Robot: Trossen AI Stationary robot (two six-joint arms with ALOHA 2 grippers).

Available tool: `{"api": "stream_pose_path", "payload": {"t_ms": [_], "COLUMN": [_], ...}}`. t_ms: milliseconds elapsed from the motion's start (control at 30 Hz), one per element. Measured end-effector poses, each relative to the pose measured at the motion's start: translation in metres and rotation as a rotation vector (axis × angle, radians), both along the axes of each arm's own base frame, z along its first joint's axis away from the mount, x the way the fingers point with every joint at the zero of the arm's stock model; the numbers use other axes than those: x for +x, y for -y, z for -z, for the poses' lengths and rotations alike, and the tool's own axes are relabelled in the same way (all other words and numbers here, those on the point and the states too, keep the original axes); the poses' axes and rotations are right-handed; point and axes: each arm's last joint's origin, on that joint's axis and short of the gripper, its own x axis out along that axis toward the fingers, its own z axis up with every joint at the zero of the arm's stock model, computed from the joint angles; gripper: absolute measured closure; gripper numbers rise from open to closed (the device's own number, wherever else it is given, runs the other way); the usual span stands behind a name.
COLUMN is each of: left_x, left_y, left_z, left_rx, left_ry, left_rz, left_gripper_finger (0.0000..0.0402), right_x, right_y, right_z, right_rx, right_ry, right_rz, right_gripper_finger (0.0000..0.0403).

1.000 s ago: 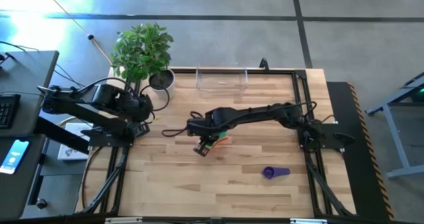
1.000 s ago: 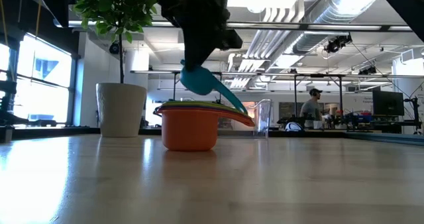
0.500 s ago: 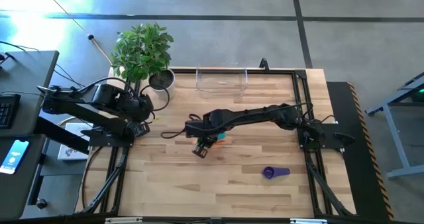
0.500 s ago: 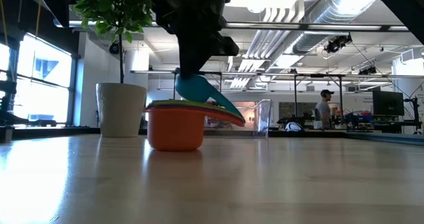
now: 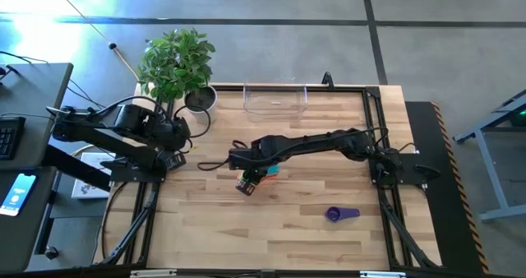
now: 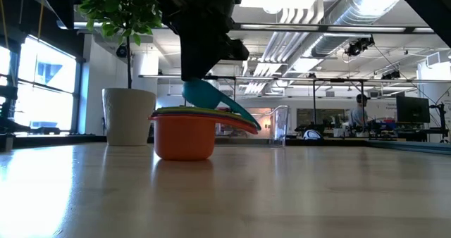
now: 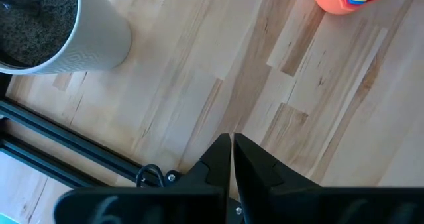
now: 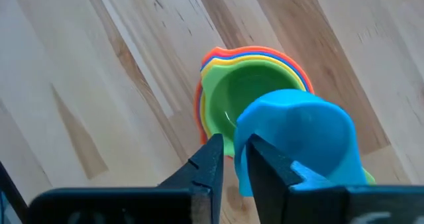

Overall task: Nest measuring cups in basket
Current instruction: Stack the light blue measuring cup on top of the green measuring cup, then stack the dark blue measuring cup on top of the light blue measuring cup

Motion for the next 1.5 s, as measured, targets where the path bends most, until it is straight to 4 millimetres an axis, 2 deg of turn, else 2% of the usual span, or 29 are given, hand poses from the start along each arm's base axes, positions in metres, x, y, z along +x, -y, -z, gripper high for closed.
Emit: {"api": "stream_pose_path", "payload": {"t_ms": [500,733,967,1100,1333,1400,1500], "left_x": [0.0,0.0,0.0,0.0,0.001,0.002,0.004], "left_y": [0.0,0.0,-0.001,-0.001,-0.001,0.0,0.0], "left_z": [0.0,0.0,0.0,0.0,0.0,-0.001,-0.001], "left_rx": [0.001,0.004,0.029,0.034,0.044,0.047,0.049], "left_ry": [-0.001,-0.003,0.0,-0.003,-0.007,0.005,0.023], "left_rz": [0.004,0.011,0.006,0.019,0.056,0.07,0.083], "left_gripper_finger": [0.0392,0.0392,0.0392,0.0392,0.0392,0.0392,0.0392], "right_x": [0.001,-0.011,-0.031,-0.046,-0.06,-0.067,-0.081], "right_y": [0.003,0.007,-0.018,-0.037,-0.068,-0.075,-0.085], "right_z": [-0.002,-0.021,-0.021,-0.012,0.009,0.018,0.02], "right_rx": [0.002,-0.002,-0.033,-0.087,-0.064,-0.066,-0.048], "right_ry": [0.018,-0.054,-0.214,-0.351,-0.452,-0.495,-0.539], "right_rz": [0.016,0.066,0.041,0.088,0.137,0.16,0.193], "right_gripper_finger": [0.0344,0.0344,0.0344,0.0344,0.0344,0.0344,0.0344]}}
